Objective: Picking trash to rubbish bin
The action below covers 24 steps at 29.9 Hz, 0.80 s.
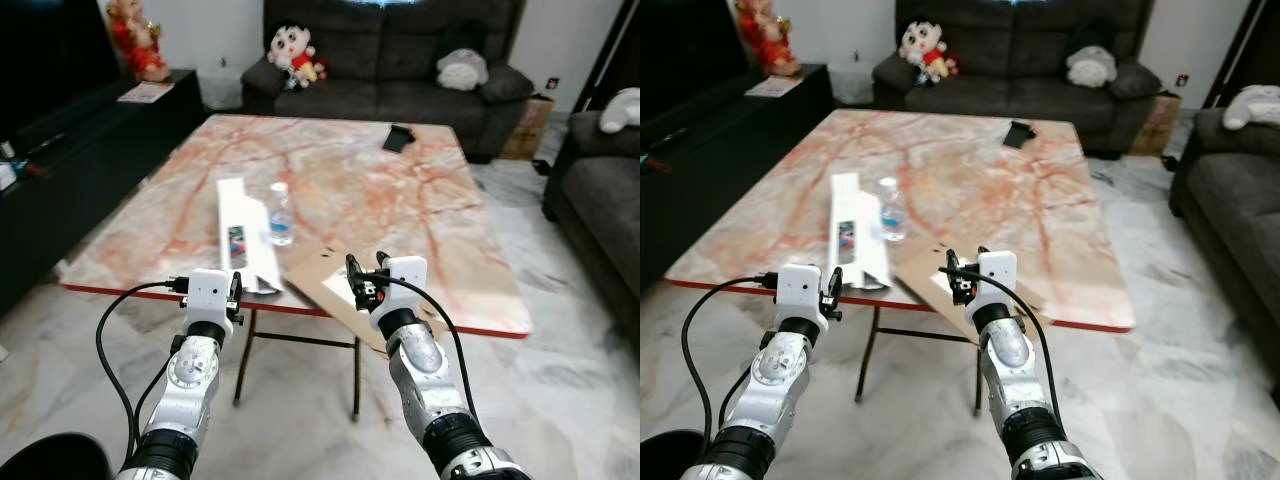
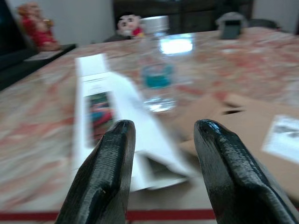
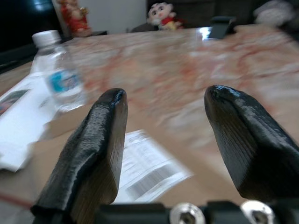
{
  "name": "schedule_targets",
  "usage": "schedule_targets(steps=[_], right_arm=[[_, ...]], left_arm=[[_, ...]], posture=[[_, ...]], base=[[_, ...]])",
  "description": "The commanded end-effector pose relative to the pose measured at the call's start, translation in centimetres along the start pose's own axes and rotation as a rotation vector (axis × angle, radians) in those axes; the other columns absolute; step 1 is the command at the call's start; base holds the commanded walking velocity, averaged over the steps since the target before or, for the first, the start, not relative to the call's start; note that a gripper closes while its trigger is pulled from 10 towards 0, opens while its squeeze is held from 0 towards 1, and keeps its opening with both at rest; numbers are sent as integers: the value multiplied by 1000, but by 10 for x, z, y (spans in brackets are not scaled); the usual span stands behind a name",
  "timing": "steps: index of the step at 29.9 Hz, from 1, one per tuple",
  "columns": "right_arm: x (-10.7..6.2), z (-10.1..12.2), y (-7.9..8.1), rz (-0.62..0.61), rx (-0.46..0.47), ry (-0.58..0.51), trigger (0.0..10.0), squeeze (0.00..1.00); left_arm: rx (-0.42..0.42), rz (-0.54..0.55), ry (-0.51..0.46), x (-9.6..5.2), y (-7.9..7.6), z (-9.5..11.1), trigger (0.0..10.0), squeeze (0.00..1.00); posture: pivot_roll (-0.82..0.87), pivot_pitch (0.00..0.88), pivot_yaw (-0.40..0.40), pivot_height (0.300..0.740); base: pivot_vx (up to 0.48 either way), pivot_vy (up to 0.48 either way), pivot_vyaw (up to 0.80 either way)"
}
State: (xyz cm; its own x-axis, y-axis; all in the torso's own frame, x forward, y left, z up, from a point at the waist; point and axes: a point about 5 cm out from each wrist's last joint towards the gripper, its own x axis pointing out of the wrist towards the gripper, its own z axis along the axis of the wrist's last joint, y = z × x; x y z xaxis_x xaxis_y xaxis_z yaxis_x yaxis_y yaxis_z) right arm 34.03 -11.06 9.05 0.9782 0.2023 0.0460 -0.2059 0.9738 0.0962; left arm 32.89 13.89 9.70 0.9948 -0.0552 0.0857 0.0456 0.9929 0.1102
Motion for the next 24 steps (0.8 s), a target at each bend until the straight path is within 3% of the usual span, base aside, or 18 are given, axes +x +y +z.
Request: schedule_targets(steps=[1,14,18,24], right_arm=[[5,5,12,32,12,-18,10000,0],[6,6,12,34,9,-18,10000,0],[5,5,12,36,9,-15,10000,0],[5,4,13,41,9,-13,10000,0]], left_arm=[[21,32,-12,3,13,4,10000,0],[23,34,-18,3,13,5,10000,0],[58,31,-44,3,13,8,10000,0],[95,31,-59,2,14,10,10000,0]], posture=[[167,0,-32,740],[167,0,-32,740],[165,0,-30,740],[165,0,-30,740]], base=[[349,0,0],[349,0,0],[301,0,0],[0,0,0]])
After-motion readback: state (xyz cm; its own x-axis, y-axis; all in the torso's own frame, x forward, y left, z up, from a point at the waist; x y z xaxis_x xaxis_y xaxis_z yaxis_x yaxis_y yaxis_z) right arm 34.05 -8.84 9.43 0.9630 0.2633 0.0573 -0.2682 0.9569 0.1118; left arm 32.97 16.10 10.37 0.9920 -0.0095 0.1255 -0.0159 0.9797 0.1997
